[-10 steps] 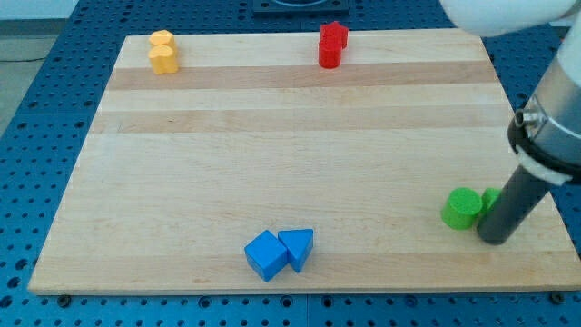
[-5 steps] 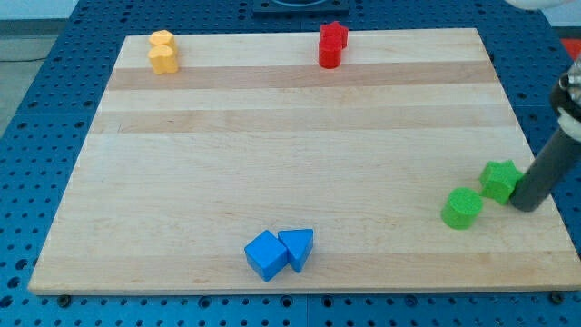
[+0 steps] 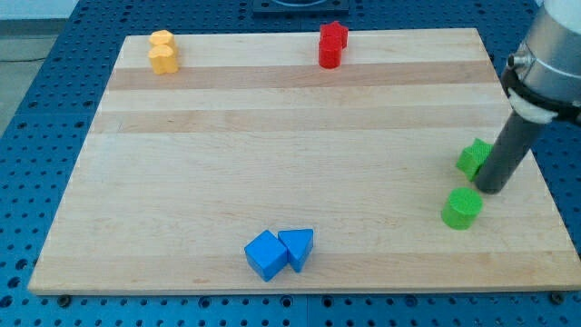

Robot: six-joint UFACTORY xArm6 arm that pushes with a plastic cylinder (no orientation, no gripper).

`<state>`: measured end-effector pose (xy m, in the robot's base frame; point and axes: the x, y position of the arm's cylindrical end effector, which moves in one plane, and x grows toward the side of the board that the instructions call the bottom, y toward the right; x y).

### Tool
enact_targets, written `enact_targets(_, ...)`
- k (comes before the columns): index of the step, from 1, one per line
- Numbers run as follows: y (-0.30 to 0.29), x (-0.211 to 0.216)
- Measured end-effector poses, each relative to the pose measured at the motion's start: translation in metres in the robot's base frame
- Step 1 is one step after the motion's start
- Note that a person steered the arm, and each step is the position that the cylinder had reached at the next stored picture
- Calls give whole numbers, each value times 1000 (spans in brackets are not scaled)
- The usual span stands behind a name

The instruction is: Push the green star towards the right center of the board

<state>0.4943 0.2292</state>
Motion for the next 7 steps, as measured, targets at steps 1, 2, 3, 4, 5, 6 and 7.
enact_targets(1,7,-27)
enact_targets(2,7,-50)
enact_targets(3,7,-66)
enact_targets(4,7,-58)
enact_targets(5,-9,-44)
enact_targets(6,-28,-52)
enact_targets(7,-23,-74)
